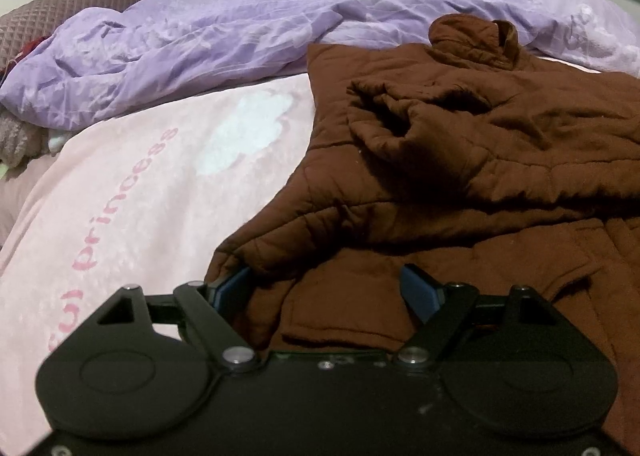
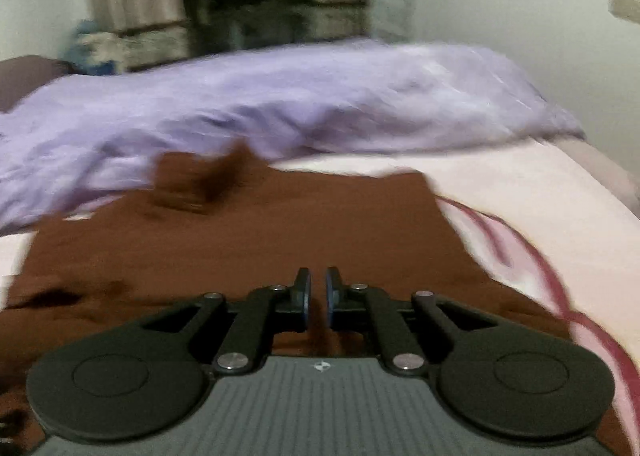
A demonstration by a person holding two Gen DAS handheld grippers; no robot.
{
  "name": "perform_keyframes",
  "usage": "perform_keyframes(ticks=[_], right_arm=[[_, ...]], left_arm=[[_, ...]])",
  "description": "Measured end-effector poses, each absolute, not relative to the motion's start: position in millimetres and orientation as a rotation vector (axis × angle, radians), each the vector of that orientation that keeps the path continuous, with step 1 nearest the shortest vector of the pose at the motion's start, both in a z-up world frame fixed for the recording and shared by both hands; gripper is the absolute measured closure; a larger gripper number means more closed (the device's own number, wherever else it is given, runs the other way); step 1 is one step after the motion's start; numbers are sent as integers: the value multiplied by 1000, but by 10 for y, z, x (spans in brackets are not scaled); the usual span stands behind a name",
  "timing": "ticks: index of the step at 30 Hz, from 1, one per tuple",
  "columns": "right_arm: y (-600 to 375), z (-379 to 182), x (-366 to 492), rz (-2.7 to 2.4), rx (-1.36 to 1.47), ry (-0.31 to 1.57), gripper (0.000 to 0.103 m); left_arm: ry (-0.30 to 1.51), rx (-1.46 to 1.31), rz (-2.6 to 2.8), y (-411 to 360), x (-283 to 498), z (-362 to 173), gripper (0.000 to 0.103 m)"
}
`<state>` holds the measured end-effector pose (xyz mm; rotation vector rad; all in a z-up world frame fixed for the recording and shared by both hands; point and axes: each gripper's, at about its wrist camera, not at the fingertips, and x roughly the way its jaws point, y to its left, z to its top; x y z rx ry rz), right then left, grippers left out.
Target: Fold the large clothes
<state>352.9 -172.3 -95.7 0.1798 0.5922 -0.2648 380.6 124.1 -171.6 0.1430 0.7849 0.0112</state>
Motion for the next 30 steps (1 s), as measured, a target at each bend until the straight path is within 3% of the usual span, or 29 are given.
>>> perform_keyframes(ticks=[5, 9, 13, 17, 21, 23, 24, 26, 27, 28, 30], right_arm=[[-2145, -1393, 3784, -228, 259, 703, 96], [-2128, -1262, 3794, -200, 247, 731, 95], [-2265, -912, 3483, -205, 191, 671, 79], [-2549, -900, 3377, -282, 178, 656, 79], [-2885, -1380, 3580, -227, 244, 806, 80], [-3012, -1290, 3422, -231, 368, 749, 77], [-3038, -1180, 3310, -245, 418, 723, 69], [-3027, -895, 2972, -223, 444, 665, 40], [-2982, -758, 2784, -182, 411, 629, 13], [-2940, -627, 2558, -138, 357, 588, 0], [-2892, -500, 2142, -106, 248, 518, 0]], left_arm=[[784, 154, 12, 1224, 3805, -1729, 19], [776, 179, 15, 1209, 3776, -1720, 19], [778, 175, 18, 1214, 3785, -1714, 19], [765, 180, 44, 1179, 3727, -1684, 19], [777, 217, 34, 1139, 3562, -1632, 19], [794, 184, 42, 1250, 3396, -1560, 19], [797, 170, 38, 1326, 3289, -1511, 19], [795, 169, 44, 1464, 3065, -1421, 19], [790, 173, 51, 1527, 2951, -1379, 19], [785, 176, 58, 1599, 2832, -1344, 19], [794, 175, 61, 1726, 2640, -1306, 19]])
